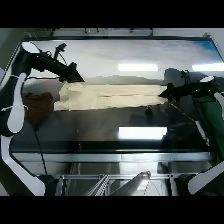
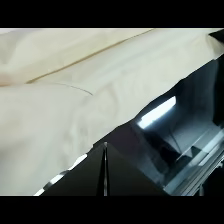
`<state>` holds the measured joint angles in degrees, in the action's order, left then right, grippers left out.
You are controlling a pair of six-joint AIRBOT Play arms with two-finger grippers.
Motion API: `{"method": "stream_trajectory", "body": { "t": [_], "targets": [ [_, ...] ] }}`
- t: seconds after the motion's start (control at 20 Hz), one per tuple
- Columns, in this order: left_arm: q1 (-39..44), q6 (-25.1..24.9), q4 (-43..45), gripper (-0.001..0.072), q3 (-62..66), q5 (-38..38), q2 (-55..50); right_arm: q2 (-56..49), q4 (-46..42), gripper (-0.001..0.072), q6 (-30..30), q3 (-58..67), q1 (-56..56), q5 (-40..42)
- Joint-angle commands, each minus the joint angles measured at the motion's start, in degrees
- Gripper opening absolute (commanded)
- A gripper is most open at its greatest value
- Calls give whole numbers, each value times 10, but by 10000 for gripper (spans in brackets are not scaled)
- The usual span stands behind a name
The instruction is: Fold the shirts.
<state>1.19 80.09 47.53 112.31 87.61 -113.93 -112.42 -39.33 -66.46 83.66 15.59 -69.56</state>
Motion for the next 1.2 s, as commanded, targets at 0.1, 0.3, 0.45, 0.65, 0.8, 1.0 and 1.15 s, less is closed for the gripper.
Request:
{"method": "stream_trajectory", "body": {
  "t": [0.1,0.3,0.45,0.65,0.8,1.0,1.15],
  "targets": [
    [93,3,40,10,0,-73,-61,5,75,16,32,58,-2,-71],
    [171,10,37,11,15,-126,-115,70,75,15,45,73,46,-137],
    [228,38,35,11,76,-137,-160,109,75,16,52,73,77,-189],
    [266,53,14,12,70,-179,-165,148,84,16,68,73,108,-221],
    [276,48,-57,12,41,-208,-166,165,128,16,82,73,113,-248],
    [284,47,-72,16,73,-212,-165,168,189,16,82,73,98,-255],
    [249,-20,-220,18,72,-205,-119,174,211,16,79,73,46,-258]
  ]
}}
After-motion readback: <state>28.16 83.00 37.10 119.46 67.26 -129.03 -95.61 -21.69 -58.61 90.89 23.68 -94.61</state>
